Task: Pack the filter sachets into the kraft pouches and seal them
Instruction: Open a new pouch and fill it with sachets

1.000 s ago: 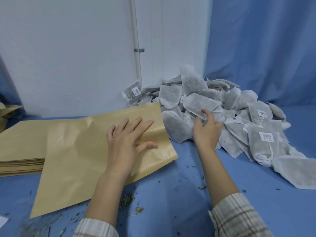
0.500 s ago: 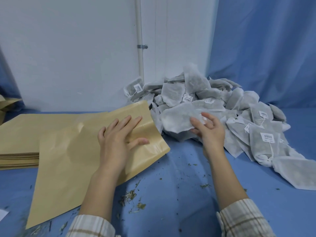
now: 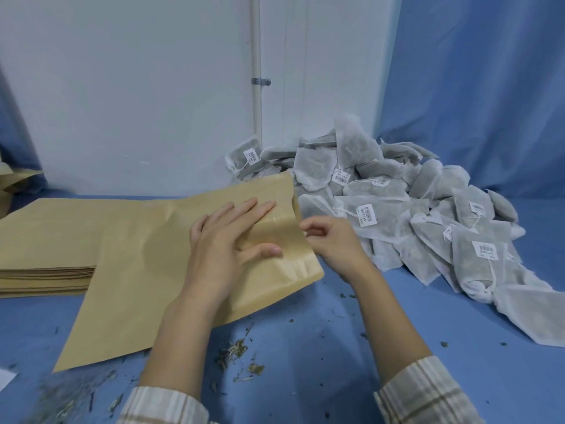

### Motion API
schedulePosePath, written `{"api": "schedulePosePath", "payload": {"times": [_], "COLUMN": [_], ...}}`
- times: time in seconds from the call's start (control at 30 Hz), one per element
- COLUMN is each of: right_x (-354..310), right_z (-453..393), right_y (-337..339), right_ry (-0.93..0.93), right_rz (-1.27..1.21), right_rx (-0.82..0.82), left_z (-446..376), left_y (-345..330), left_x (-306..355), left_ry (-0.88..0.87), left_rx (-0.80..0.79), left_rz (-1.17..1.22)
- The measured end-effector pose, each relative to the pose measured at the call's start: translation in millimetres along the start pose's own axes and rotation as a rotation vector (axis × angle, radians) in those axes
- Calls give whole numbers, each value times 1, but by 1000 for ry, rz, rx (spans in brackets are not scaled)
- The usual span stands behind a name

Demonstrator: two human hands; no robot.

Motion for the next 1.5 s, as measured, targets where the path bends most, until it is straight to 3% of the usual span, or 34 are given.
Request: {"api": "schedulePosePath", "payload": {"times": [0.1, 0.17, 0.2, 0.23, 0.3, 0.37, 0.4, 0.43, 0.5, 0.57, 0.63, 0.73, 0.8, 0.93, 1.03, 1.13, 1.3, 1.4, 1.5], "right_x": [3, 8, 10, 10, 13, 15, 17, 24, 46, 56, 50, 45, 44, 32, 23, 13, 9, 22, 26], "right_z": [2, 11, 12, 8, -4, -4, 1, 3, 7, 9, 13, 21, 22, 6, -2, -4, 0, 11, 17], "right_y": [-28, -40, -44, -43, -23, 13, 25, 33, 37, 37, 40, 46, 47, 25, -7, -29, -51, -62, -69], "right_ry": [-76, -159, -166, -135, -29, 23, -4, -67, -198, -197, -124, -91, -91, -41, -42, -30, -85, -247, -312], "right_rz": [249, 188, 129, 75, 111, 505, 753, 931, 1037, 1008, 905, 478, 165, -203, -88, -22, 47, 33, -22], "right_rx": [-341, -505, -508, -436, -87, 305, 404, 403, 265, 239, 392, 628, 673, 400, 97, -101, -350, -493, -508], "left_z": [1, 0, -1, -1, 0, 1, 2, 3, 2, 2, 1, 1, 1, 1, 1, -1, 4, 6, 6], "left_y": [-6, -3, 0, 4, 9, 13, 14, 15, 12, 8, 7, 7, 9, 9, 7, 5, -1, -8, -6], "left_x": [2, -2, -6, -9, -14, -19, -21, -23, -26, -28, -32, -37, -42, -42, -35, -26, -4, 2, 6], "left_ry": [-34, -37, -34, -29, -13, 12, 27, 44, 72, 86, 90, 95, 118, 97, 58, -11, -118, -126, -144], "left_rx": [-53, -58, -46, -27, 17, 54, 72, 84, 81, 70, 78, 84, 85, 79, 65, -12, -148, -202, -199], "left_rz": [21, 69, 82, 83, 50, -33, -69, -100, -121, -107, -101, -125, -151, -147, -99, -25, 113, 119, 107]}}
Point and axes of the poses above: each hand's wrist, its own z-axis away from the middle knuckle, its own y-axis out of the back of the hand, x = y × z, the point moved 8 cm from there along -z, towards the middle knuckle, and after that the axes turned 12 degrees about y, right-handed, at the moved point
